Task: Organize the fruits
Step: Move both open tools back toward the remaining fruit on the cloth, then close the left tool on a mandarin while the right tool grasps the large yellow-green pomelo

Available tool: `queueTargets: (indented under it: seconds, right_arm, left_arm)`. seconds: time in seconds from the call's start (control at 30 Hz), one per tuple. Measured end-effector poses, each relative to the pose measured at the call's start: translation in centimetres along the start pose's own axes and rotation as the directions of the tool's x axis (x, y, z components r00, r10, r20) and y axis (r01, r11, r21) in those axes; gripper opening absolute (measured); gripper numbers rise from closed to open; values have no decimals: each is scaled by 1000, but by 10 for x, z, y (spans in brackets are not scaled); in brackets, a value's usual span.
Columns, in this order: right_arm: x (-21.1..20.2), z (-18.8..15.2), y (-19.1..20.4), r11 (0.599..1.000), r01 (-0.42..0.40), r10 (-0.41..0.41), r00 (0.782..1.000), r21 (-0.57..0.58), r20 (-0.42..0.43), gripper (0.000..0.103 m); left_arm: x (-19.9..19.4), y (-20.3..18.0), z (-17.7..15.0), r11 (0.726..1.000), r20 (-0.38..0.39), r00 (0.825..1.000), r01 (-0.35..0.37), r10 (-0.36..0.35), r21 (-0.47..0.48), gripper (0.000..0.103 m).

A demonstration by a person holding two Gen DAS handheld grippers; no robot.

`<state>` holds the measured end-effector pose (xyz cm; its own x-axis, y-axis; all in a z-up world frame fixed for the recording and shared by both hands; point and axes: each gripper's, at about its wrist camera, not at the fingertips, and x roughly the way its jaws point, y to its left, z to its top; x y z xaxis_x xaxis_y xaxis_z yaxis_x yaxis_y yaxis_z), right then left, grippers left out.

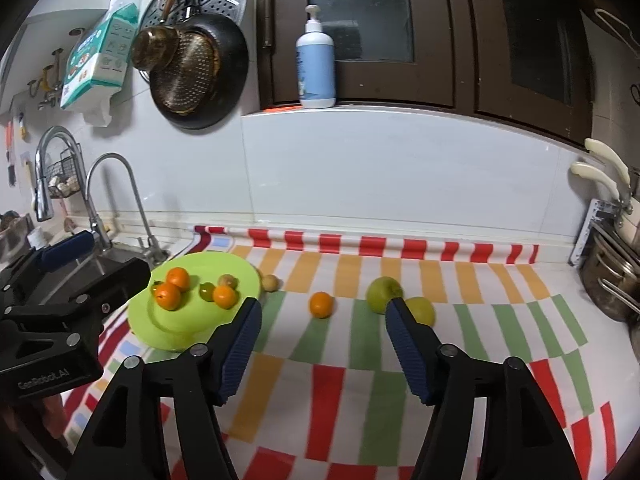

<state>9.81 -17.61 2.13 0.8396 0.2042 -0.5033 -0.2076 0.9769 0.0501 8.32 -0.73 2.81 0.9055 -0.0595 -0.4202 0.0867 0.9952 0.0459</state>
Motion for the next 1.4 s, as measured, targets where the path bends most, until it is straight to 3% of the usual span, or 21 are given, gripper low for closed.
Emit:
queueTargets:
  seconds: [0.3, 0.67, 0.87, 1.13, 1.4]
  right_arm:
    - [13, -5, -30, 999, 34, -33, 999, 14, -22, 75]
    - [42, -11, -62, 996, 77, -74, 995, 44, -69, 75]
    - [67, -15, -76, 995, 93, -87, 990, 47, -108, 75]
    - [104, -20, -86, 994, 99, -91, 982, 43, -166, 75]
    - [137, -23, -97, 993, 105, -91, 971, 55, -220, 75]
  left_arm:
    - [21, -26, -2, 1000, -9, 1000, 5, -5, 22, 99]
    - [68, -50, -6, 998, -51, 998, 35, -32, 56, 99]
    - [102, -60, -13, 995, -112, 992, 61, -52, 79, 99]
    - [154, -70, -22, 990, -207, 972, 126, -110, 65, 98]
    - [193, -76, -25, 983, -280, 951, 161, -132, 84, 88]
